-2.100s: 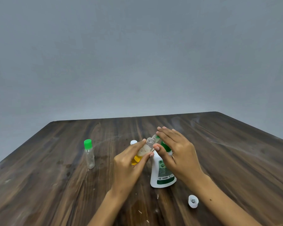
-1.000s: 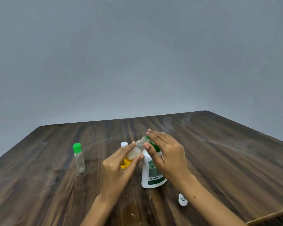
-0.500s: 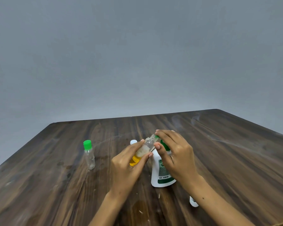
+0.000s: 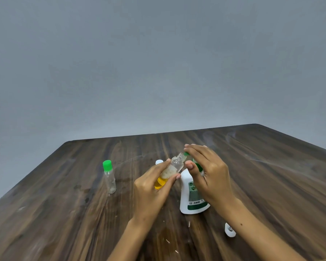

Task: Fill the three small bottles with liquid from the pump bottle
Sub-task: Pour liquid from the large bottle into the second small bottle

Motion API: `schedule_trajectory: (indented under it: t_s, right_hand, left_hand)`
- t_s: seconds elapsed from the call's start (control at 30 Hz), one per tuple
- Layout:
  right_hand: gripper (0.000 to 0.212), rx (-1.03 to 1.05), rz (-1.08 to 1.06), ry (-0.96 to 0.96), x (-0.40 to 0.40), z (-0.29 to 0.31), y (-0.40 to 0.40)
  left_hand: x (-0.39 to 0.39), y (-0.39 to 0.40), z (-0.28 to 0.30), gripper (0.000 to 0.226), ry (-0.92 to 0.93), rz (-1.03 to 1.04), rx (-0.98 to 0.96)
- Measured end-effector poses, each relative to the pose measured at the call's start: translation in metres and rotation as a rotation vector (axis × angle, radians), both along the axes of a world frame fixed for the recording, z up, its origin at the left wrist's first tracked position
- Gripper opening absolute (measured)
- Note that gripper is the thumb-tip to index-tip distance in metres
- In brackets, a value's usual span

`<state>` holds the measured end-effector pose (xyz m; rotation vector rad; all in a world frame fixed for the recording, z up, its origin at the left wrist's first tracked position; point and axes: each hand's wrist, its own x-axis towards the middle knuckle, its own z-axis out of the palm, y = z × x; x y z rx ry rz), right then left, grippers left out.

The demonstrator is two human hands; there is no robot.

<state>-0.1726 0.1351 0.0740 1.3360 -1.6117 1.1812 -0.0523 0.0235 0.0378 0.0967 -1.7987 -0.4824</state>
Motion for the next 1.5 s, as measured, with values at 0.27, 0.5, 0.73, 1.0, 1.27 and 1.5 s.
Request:
schedule_trajectory:
  t_s: [0.27, 0.5, 0.73, 1.0, 1.27, 1.5]
  right_hand:
    - [0.066, -0.022, -0.012, -0.013, 0.0039, -0.0043, -0.0027]
    - [0.067, -0.01, -0.042, 0.009, 0.0014, 0.0023, -0.0028]
    - [0.065, -0.004, -0.035, 0.043, -0.0013, 0.0023, -0.0002]
    - [0.067, -0.029, -0.037, 0.005, 0.0019, -0.0053, -0.0063]
    - [0.067, -0.026, -0.015, -0.017, 0.0015, -0.0007, -0.0033]
    - [0.067, -0.013, -0.018, 0.018, -0.0021, 0.004, -0.0007]
  left_hand:
    - [-0.0006, 0.0002, -0.0003, 0.043, 0.001, 0.0, -0.016]
    - [0.0004, 0.0012, 0.0002, 0.042, 0.025, -0.006, -0.015]
    - [0.0007, 0.0016, 0.0003, 0.04, 0.02, -0.011, -0.015]
    - [0.0001, 0.0007, 0.0011, 0.04, 0.022, -0.021, -0.006]
    - [-0.0005, 0.0032, 0.0018, 0.039, 0.035, -0.019, -0.009]
    - [0.0021, 0.0037, 0.001, 0.043, 0.025, -0.016, -0.014]
